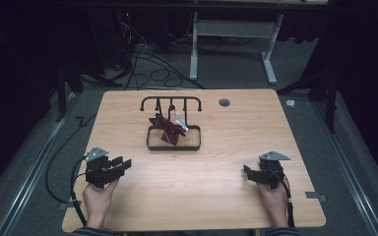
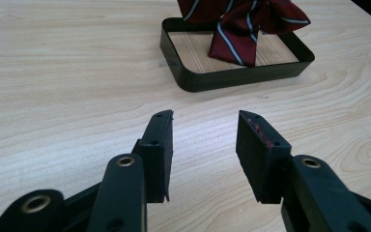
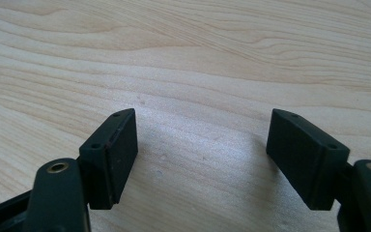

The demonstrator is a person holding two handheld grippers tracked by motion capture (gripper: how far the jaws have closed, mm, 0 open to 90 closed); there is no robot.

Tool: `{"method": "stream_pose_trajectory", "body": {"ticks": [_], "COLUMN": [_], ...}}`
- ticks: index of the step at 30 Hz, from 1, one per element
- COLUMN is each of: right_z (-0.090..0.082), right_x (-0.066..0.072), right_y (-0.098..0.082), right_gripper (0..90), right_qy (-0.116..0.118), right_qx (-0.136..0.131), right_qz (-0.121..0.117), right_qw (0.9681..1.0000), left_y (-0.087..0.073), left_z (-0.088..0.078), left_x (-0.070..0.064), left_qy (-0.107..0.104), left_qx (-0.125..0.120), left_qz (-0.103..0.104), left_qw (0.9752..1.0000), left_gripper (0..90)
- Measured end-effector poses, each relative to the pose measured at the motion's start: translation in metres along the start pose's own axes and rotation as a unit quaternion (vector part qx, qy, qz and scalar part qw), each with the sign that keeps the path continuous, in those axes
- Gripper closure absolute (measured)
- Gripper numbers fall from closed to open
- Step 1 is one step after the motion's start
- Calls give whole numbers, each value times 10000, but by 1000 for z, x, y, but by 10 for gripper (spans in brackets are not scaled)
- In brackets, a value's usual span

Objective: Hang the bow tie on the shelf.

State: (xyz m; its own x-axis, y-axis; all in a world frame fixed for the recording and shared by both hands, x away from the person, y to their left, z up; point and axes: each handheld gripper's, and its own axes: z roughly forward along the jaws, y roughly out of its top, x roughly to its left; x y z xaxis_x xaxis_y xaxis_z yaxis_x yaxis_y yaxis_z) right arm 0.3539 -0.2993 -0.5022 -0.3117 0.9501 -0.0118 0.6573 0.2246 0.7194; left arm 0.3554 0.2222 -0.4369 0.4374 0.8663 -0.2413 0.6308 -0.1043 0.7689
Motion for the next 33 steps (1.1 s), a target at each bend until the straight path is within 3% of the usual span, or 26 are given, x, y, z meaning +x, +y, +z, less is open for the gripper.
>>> {"method": "stream_pose_trajectory", "body": {"ticks": [33], "right_z": [0], "right_x": [0], "right_y": [0], "right_gripper": [278], "right_qy": [3], "right_qx": [0], "right_qz": [-3], "right_qw": [10000], "left_y": [-13], "left_z": [21], "left_x": [4], "left_qy": [95], "left_qx": [203], "left_qz": [-132], "left_qw": [9997], "left_gripper": [560]}}
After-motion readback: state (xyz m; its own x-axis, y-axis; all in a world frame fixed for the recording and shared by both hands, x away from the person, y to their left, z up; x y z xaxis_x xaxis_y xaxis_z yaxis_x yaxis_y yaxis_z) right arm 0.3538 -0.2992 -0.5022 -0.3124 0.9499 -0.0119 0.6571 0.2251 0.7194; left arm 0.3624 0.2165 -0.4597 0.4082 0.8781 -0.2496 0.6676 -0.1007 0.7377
